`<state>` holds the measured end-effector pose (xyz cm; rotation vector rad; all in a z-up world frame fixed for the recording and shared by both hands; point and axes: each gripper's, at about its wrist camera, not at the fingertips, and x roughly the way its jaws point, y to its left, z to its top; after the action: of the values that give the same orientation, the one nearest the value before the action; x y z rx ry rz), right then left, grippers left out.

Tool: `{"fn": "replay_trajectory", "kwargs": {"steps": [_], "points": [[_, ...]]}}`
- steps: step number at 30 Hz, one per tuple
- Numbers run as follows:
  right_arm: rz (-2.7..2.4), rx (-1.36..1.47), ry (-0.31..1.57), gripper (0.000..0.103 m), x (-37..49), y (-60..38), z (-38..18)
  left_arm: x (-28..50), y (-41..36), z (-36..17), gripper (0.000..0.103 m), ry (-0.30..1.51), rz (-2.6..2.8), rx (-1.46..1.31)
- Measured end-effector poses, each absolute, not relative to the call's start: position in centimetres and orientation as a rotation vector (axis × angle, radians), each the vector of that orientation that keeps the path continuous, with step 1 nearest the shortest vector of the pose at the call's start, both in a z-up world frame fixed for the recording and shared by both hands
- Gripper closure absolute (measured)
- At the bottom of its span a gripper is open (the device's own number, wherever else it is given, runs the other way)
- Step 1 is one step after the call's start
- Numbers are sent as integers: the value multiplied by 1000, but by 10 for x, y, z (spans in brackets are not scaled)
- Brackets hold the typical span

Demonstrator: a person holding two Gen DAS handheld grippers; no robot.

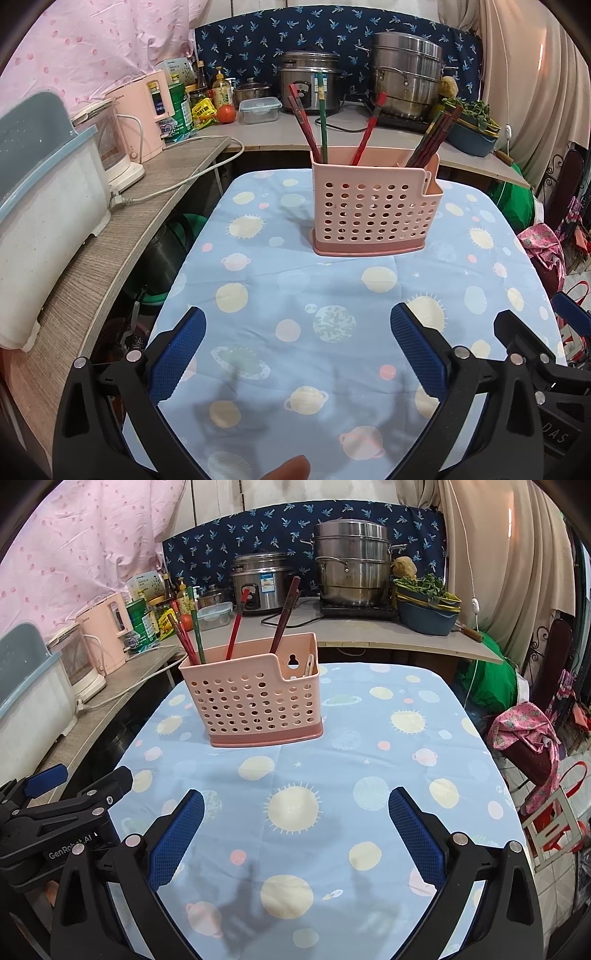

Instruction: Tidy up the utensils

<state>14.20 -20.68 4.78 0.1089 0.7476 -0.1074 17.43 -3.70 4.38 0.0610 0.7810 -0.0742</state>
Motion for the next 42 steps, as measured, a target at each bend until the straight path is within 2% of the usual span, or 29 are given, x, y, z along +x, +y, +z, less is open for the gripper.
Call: {"fn": "replay_trajectory", "kwargs": {"steps": [42], "points": [[-111,105,769,7,146,-207,44,174,-35,42,7,789,-51,80]]}}
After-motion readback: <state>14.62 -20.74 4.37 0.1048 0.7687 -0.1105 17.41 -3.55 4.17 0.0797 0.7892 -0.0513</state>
